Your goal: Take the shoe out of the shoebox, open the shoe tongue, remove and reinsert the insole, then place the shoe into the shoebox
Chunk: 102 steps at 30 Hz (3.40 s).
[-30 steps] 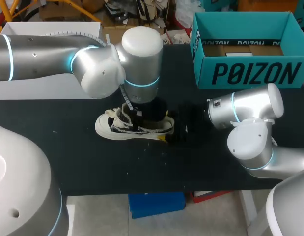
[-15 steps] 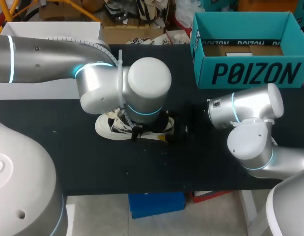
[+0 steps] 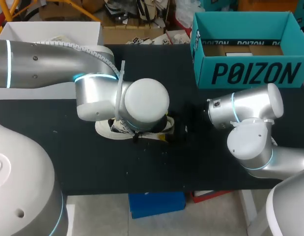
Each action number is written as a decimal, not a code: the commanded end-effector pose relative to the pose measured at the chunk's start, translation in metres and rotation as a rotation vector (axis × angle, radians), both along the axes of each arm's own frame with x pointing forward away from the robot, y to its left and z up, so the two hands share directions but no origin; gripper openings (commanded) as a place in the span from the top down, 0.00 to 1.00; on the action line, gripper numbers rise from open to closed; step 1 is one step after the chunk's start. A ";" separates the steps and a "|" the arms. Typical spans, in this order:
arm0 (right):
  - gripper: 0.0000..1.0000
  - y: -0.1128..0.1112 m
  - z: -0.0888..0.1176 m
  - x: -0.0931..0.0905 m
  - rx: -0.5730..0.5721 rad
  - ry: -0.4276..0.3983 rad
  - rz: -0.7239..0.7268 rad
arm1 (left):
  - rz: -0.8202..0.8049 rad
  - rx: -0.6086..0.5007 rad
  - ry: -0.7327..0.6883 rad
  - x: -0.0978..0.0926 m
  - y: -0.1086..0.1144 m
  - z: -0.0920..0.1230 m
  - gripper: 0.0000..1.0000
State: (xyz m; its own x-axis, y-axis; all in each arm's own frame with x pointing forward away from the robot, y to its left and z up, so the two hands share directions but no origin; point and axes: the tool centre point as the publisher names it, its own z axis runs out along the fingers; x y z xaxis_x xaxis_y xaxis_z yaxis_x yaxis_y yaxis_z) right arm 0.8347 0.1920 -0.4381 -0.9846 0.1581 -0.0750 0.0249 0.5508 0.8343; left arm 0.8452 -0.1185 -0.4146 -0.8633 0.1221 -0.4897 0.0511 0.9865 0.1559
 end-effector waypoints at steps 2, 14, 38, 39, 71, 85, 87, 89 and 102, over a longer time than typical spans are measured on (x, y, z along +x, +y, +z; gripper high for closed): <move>1.00 -0.002 -0.004 -0.001 -0.002 0.001 -0.002 | 0.025 -0.027 -0.063 0.033 0.003 -0.036 0.69; 1.00 -0.002 -0.004 -0.001 -0.002 0.001 -0.002 | 0.034 -0.057 -0.062 0.047 -0.004 -0.034 0.71; 1.00 -0.002 -0.004 -0.001 -0.002 0.001 -0.002 | -0.032 -0.121 0.140 0.024 0.002 -0.013 1.00; 1.00 -0.002 -0.004 -0.001 -0.002 0.001 -0.002 | -0.033 -0.125 0.146 0.024 0.003 -0.011 1.00; 1.00 -0.002 -0.004 -0.001 -0.002 0.001 -0.002 | -0.052 -0.184 0.481 0.021 -0.007 0.040 1.00; 1.00 -0.002 -0.004 -0.001 -0.002 0.001 -0.002 | -0.087 -0.127 0.757 0.007 -0.022 0.037 1.00; 1.00 -0.002 -0.004 -0.001 -0.002 0.001 -0.002 | -0.074 -0.135 0.779 0.003 -0.021 0.038 1.00; 1.00 -0.002 -0.004 -0.001 -0.002 0.001 -0.002 | -0.067 -0.145 0.801 -0.001 -0.020 0.039 1.00; 1.00 -0.002 -0.004 -0.001 -0.002 0.001 -0.002 | -0.037 -0.156 0.823 -0.019 -0.017 0.037 1.00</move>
State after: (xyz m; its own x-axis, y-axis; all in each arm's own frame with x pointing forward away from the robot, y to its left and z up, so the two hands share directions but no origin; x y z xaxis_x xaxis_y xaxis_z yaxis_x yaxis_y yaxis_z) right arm 0.8344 0.1910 -0.4375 -0.9846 0.1583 -0.0747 0.0252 0.5504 0.8346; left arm 0.8286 -0.1368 -0.3789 -0.9471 0.1414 0.2882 0.1220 0.9890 -0.0842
